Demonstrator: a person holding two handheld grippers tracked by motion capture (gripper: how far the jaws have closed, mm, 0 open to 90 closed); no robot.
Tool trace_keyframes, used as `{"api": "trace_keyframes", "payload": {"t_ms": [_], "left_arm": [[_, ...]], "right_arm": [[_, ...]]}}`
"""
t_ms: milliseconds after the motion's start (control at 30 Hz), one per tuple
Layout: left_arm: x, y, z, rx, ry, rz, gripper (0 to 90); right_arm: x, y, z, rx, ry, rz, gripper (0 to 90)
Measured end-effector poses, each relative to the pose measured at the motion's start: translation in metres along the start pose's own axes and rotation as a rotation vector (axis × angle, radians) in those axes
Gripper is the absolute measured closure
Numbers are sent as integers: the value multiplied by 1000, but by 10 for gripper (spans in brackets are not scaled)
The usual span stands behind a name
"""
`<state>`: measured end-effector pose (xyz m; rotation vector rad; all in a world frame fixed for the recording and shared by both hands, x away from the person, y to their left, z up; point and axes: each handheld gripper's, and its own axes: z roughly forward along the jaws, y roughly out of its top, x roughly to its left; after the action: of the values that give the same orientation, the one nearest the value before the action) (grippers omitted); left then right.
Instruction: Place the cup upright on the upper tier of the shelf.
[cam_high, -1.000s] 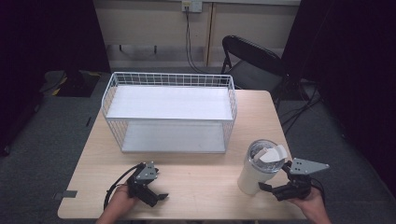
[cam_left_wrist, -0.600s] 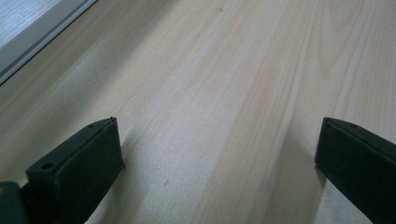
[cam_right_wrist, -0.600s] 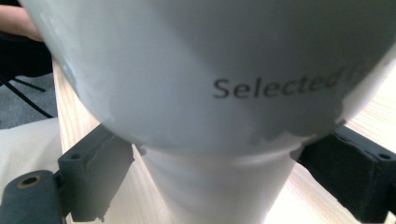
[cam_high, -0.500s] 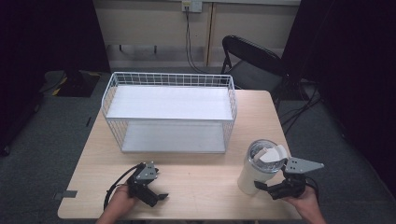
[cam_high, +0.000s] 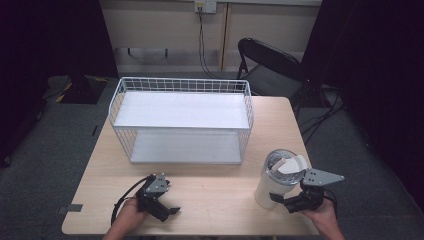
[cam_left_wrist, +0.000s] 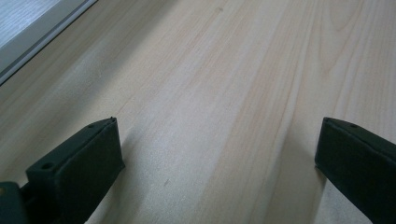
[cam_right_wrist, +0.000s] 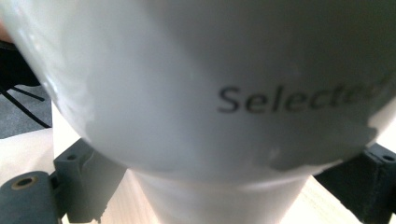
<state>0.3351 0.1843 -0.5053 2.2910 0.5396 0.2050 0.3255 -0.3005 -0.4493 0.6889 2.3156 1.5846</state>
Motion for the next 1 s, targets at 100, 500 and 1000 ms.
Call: {"api": "trace_keyframes", "payload": {"t_ms": [100, 500, 1000], "left_arm": [[0, 0, 0, 0, 0, 0, 0], [0, 0, 0, 0, 0, 0, 0], [0, 0, 0, 0, 0, 0, 1]], "right_arm": [[0, 0, 1, 6, -4, -16, 77], [0, 0, 7, -16, -1, 9, 72], [8, -2, 8, -45, -59, 16, 90]]}}
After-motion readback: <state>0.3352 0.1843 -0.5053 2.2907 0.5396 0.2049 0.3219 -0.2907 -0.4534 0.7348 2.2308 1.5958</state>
